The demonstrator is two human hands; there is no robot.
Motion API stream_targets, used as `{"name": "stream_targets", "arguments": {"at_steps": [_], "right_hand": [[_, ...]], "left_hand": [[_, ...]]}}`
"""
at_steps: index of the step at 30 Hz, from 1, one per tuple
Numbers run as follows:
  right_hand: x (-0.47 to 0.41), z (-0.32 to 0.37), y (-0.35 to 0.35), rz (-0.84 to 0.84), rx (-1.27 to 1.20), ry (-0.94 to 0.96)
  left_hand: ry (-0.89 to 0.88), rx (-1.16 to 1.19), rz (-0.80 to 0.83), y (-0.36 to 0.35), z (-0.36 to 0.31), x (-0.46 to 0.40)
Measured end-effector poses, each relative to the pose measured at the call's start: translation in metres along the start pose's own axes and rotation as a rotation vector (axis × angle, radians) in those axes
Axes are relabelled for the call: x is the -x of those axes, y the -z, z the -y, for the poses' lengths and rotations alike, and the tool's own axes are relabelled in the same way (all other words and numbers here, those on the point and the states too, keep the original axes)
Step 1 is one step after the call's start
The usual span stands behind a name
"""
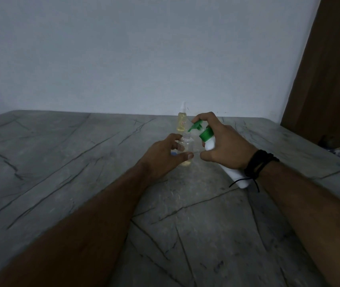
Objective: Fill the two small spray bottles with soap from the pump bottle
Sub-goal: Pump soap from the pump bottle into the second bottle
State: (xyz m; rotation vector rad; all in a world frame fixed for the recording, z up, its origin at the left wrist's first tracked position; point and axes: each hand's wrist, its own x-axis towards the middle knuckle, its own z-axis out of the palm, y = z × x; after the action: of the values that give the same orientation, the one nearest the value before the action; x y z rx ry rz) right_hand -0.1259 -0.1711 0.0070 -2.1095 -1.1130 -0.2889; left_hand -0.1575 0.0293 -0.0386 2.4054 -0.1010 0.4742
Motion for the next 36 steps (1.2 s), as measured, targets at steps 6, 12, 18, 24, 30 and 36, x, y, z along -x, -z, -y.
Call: {"name": "stream_targets", "arguments": {"at_steps": [6, 12, 18, 24, 30, 36], "right_hand": [[0.0, -0.0007, -0.0006, 0.005, 0.006, -0.001], [-0.0013, -0.0014, -0.0004, -0.005, 0.008, -0.001], [0.0006, 0.001, -0.0006, 0.002, 0.01, -0.002], [0.0005, 0.0025, -0.0004, 0.001, 0.009, -0.003], [0.0003, 0.0012, -0.0011, 0.007, 0.011, -0.001], [0.0002, 0.0003, -0.0008, -0.004, 0.011, 0.005]], "left_hand": [[-0.004, 0.008, 0.004, -0.0006, 0.0012, -0.0021], [-0.011, 0.01, -0.005, -0.0008, 0.0035, -0.0019], [-0.013, 0.007, -0.03, -0.0014, 0.0053, -0.0017], [-0.024, 0.006, -0.016, -0.0016, 0.0069, -0.0034], [-0.023, -0.005, -0.028, -0.003, 0.008, -0.0048], [-0.025, 0.007, -0.035, -0.0027, 0.0083, -0.0033]]}}
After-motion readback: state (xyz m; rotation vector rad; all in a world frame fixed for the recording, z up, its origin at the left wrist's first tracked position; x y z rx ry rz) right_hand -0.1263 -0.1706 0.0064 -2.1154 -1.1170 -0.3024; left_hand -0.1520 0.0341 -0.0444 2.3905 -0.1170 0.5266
